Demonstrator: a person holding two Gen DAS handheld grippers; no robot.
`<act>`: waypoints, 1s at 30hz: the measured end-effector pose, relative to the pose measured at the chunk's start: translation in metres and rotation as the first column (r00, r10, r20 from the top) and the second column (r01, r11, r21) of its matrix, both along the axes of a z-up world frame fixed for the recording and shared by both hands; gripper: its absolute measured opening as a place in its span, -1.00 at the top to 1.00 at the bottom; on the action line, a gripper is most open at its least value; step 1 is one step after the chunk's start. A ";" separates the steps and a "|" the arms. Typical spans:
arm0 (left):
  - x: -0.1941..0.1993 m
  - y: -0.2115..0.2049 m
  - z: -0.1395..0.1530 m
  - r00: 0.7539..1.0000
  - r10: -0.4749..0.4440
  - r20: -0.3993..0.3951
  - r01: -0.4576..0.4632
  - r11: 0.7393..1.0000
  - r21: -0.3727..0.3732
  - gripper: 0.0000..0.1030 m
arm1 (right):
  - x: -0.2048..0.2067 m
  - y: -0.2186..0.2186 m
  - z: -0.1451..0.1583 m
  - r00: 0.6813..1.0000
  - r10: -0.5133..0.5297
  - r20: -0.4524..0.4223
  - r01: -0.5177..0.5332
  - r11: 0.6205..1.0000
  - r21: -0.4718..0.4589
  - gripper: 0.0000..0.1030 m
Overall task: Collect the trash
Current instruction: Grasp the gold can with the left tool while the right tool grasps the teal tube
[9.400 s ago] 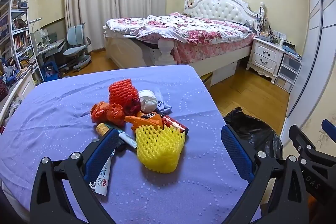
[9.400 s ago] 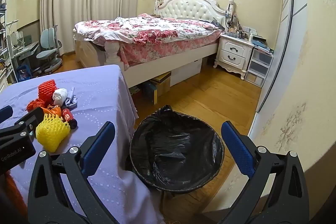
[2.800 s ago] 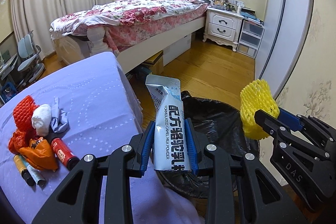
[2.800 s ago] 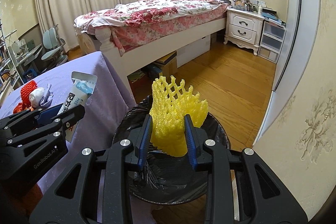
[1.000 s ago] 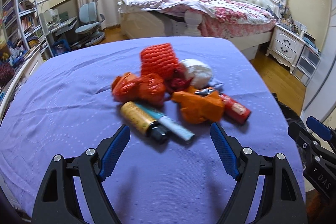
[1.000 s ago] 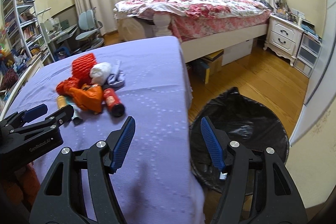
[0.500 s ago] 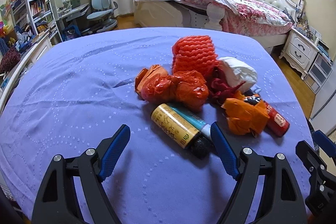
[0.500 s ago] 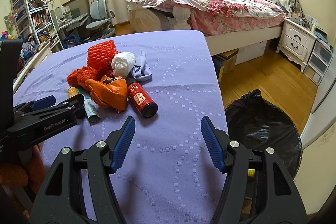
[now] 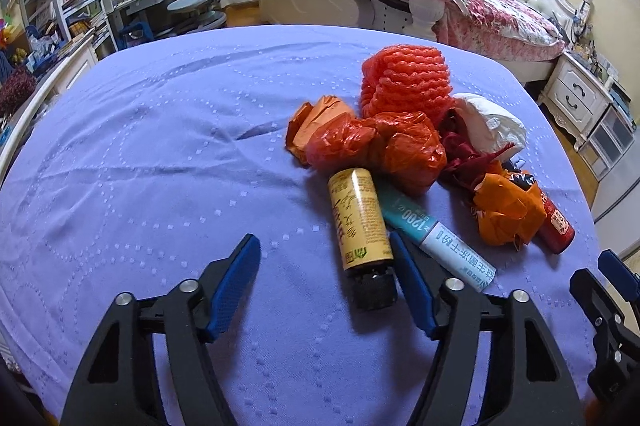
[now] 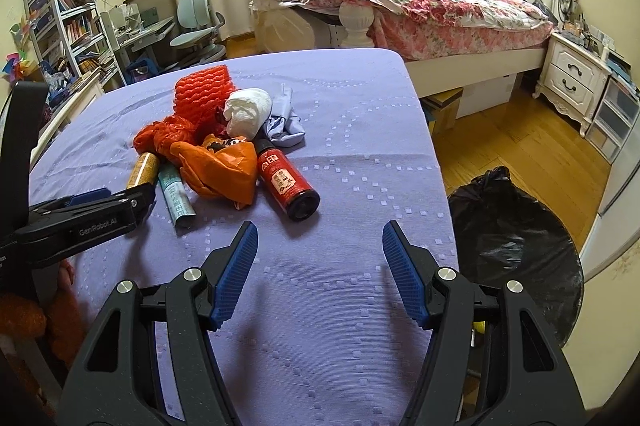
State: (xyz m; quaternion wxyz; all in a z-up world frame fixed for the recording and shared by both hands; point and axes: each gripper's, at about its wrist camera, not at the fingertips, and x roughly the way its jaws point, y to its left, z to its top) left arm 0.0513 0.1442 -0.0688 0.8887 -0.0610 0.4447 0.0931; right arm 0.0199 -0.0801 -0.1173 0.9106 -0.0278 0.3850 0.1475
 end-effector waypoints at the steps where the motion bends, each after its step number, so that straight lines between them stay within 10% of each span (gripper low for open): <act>1: 0.001 -0.001 0.000 1.000 -0.012 0.003 0.012 1.000 0.005 -0.16 | -0.001 0.001 0.000 1.000 0.003 0.000 -0.003 1.000 -0.004 -0.23; 8: -0.002 -0.005 0.002 0.998 -0.062 0.019 0.062 0.998 0.032 0.47 | -0.006 0.010 -0.001 1.000 0.027 -0.010 -0.027 1.000 -0.015 -0.23; 30: -0.042 0.058 0.003 1.000 0.007 0.021 -0.007 1.000 0.021 0.47 | -0.006 0.099 -0.011 0.965 0.248 -0.091 -0.251 0.967 -0.029 0.25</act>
